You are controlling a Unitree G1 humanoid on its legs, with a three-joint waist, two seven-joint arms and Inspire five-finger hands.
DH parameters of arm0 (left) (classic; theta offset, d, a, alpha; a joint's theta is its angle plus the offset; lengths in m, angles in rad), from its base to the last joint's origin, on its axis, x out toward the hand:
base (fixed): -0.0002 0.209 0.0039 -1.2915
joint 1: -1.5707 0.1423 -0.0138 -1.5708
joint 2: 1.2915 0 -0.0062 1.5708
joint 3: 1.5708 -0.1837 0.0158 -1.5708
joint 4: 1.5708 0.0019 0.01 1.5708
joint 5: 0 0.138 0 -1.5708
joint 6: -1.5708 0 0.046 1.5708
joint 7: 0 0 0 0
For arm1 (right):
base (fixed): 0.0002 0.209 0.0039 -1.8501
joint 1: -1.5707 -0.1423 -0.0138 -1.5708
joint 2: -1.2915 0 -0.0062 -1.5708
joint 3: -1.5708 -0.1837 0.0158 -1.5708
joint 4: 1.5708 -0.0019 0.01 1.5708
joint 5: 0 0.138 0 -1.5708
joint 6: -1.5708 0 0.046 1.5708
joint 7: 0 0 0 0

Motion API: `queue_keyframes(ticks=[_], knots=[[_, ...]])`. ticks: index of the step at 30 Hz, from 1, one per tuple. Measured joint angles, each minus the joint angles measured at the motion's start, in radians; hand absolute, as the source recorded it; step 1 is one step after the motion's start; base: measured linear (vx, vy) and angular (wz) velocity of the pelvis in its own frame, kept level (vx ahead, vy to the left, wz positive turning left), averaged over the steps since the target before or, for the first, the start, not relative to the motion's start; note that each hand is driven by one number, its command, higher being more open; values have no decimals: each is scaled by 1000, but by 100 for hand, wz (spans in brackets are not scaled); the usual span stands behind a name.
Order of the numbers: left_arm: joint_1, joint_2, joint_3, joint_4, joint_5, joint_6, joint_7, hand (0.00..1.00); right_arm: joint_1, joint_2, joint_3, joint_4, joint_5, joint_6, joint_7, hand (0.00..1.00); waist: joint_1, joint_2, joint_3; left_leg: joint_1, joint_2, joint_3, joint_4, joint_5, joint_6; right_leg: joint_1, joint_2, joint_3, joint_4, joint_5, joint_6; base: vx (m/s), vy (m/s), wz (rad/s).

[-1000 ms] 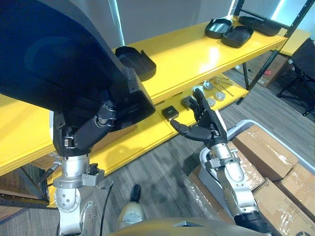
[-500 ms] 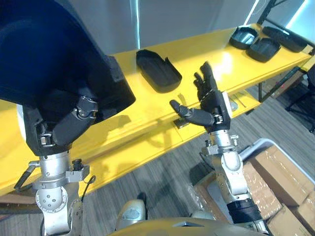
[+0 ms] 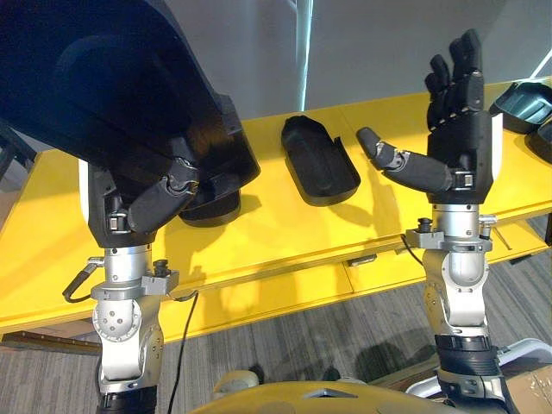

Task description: Walk over and take three plastic housings, then place them on the shelf

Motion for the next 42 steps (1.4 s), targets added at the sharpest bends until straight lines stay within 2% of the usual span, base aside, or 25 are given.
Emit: queue_keyframes(ticks=[4, 6, 8, 9, 10, 11, 13, 14, 16, 17, 18, 20, 21, 22, 23, 24, 25, 26, 27, 29, 30, 32, 34, 36, 42], knots=[[47, -35, -4, -47, 2, 16, 18, 0, 33, 35, -5, -28, 105, 4, 48, 100, 0, -1, -1, 14, -17, -8, -6, 3, 1, 31, -10, -9, -33, 3, 5, 33, 36, 9], [83, -64, -31, -80, 4, 25, 42, 0, 81, 73, -6, -70, 136, 8, 64, 100, -1, 1, -2, 11, -23, -30, -31, 26, -1, 46, -18, -60, -37, 3, 7, -24, 5, 74], [85, -83, -63, -85, 3, 43, 36, 0, 119, 105, -19, -92, 141, 12, 62, 100, -22, 3, -3, -11, -17, 70, -67, 38, 8, 56, -40, -144, -27, -7, 12, -72, 27, 127], [90, -87, -90, -82, 5, 46, 30, 0, 147, 118, -19, -91, 141, 20, 50, 100, -32, 4, 0, -32, 25, 201, -36, 30, 12, 55, -61, -195, 11, -26, 14, -68, 56, 108], [96, -87, -104, -82, 5, 46, 30, 0, 161, 120, -20, -86, 141, 24, 46, 100, -35, 5, 2, -44, 44, 241, -18, 31, 9, 55, -74, -208, 34, -37, 12, -88, 148, 139], [102, -86, -121, -83, 6, 46, 27, 0, 188, 120, -20, -81, 141, 30, 44, 100, -43, -1, 8, -73, 65, 271, 31, 43, -6, 55, -114, -229, 84, -71, 30, -63, 225, 117], [124, -84, -122, -82, 4, 46, 30, 0, 197, 122, -16, -64, 141, 35, 51, 100, -45, -2, 16, -152, 111, 278, 198, 19, -8, 48, -201, -258, 156, -89, 51, -99, 328, 82], [134, -84, -114, -83, 3, 41, 31, 0, 196, 119, -16, -63, 142, 34, 64, 100, -39, -2, 16, -185, 156, 275, 259, 20, -9, 42, -248, -249, 175, -84, 75, -84, 283, 19], [157, -86, -101, -83, -3, 26, 30, 0, 194, 119, -11, -56, 163, 29, 100, 100, -27, 5, 15, -179, 217, 240, 251, 51, -22, 36, -299, -212, 183, -64, 138, -56, 459, -16], [163, -87, -100, -83, -3, 21, 31, 0, 194, 117, -9, -49, 182, 21, 117, 100, -25, 14, 16, -168, 231, 202, 239, 59, -43, 33, -311, -191, 186, -56, 159, -66, 657, -49], [168, -83, -87, -80, -5, 15, 29, 0, 188, 132, 7, -17, 214, 4, 143, 100, -20, -10, 31, -147, 165, 176, 257, -28, -115, 21, -368, -123, 175, -49, 184, -64, 488, -37], [181, -68, -70, -78, -10, 16, 25, 0, 198, 165, 57, 4, 237, 4, 152, 100, -33, -49, 42, -179, 113, 206, 311, -91, -86, 22, -388, -51, 106, -63, 151, -87, 462, -25], [181, -67, -65, -78, -22, 17, 14, 0, 199, 174, 86, 4, 236, 3, 148, 100, -29, -68, 40, -209, 102, 217, 368, -126, -62, 25, -391, -40, 83, -30, 94, -57, 346, -14], [180, -62, -67, -77, -34, 19, 7, 0, 201, 175, 100, 4, 231, 2, 138, 100, -30, -66, 44, -224, 97, 215, 395, -142, -56, 24, -386, -41, 93, 60, 79, -27, 319, -15], [176, -66, -71, -68, -42, 21, -7, 0, 207, 175, 115, 4, 215, -1, 119, 100, -20, -64, 45, -230, 90, 223, 424, -163, -41, 22, -396, -76, 92, 131, 105, -29, 348, -5], [176, -64, -73, -62, -38, 32, -23, 0, 217, 180, 132, 4, 214, -2, 95, 100, -19, -46, 55, -222, 86, 237, 423, -174, -12, 16, -402, -95, 97, 215, 84, -37, 408, -27], [176, -51, -64, -62, -30, 39, -38, 0, 213, 187, 148, 9, 209, -3, 69, 100, -12, -31, 64, -194, 84, 267, 377, -157, 26, -22, -399, -113, 138, 234, 29, -26, 325, -24], [174, -38, -60, -62, -28, 39, -39, 0, 214, 190, 150, 13, 197, -3, 63, 100, -16, -25, 65, -185, 80, 269, 353, -145, 38, -38, -383, -107, 172, 192, 26, 21, 191, -16], [164, -14, -53, -62, -25, 40, -38, 0, 214, 191, 149, 13, 177, -3, 54, 100, -31, -15, 68, -172, 68, 260, 315, -120, 47, -43, -332, -81, 203, 104, 56, 71, 92, 12], [92, 29, -53, -50, -32, 44, -42, 0, 214, 190, 128, 11, 165, -7, 47, 100, -48, -5, 63, -154, 42, 249, 239, -79, 55, -32, -230, -51, 179, -18, 51, 95, 75, 23], [52, 39, -59, -41, -39, 46, -44, 0, 214, 189, 116, 11, 145, -7, 38, 100, -54, -3, 62, -147, 26, 245, 208, -62, 59, -23, -206, -41, 145, -33, 50, 77, 63, 23], [-20, 41, -74, -38, -39, 72, -41, 0, 216, 187, 105, 11, 139, -7, 31, 100, -61, -3, 61, -142, 0, 233, 167, -35, 62, 13, -186, -11, 64, -28, 47, 60, 23, 22], [-40, 40, -99, -37, -38, 96, -37, 0, 215, 185, 100, 11, 139, -7, 31, 100, -70, -2, 60, -142, -4, 228, 158, -26, 62, 24, -184, 4, 45, -17, 63, 53, -21, 21], [-38, 39, -155, -22, -17, 133, -12, 0, 214, 165, 91, 11, 136, -6, 35, 100, -79, 1, 56, -118, 10, 215, 121, -5, 45, 38, -162, 5, 46, -15, 66, 28, -79, 15], [0, 27, -199, 8, 6, 212, 34, 0, 212, 127, 46, -39, 98, -5, 35, 100, -82, 3, 38, -48, 31, 214, -47, 93, 4, 30, -120, 21, 51, -15, 66, -35, -85, -2]])
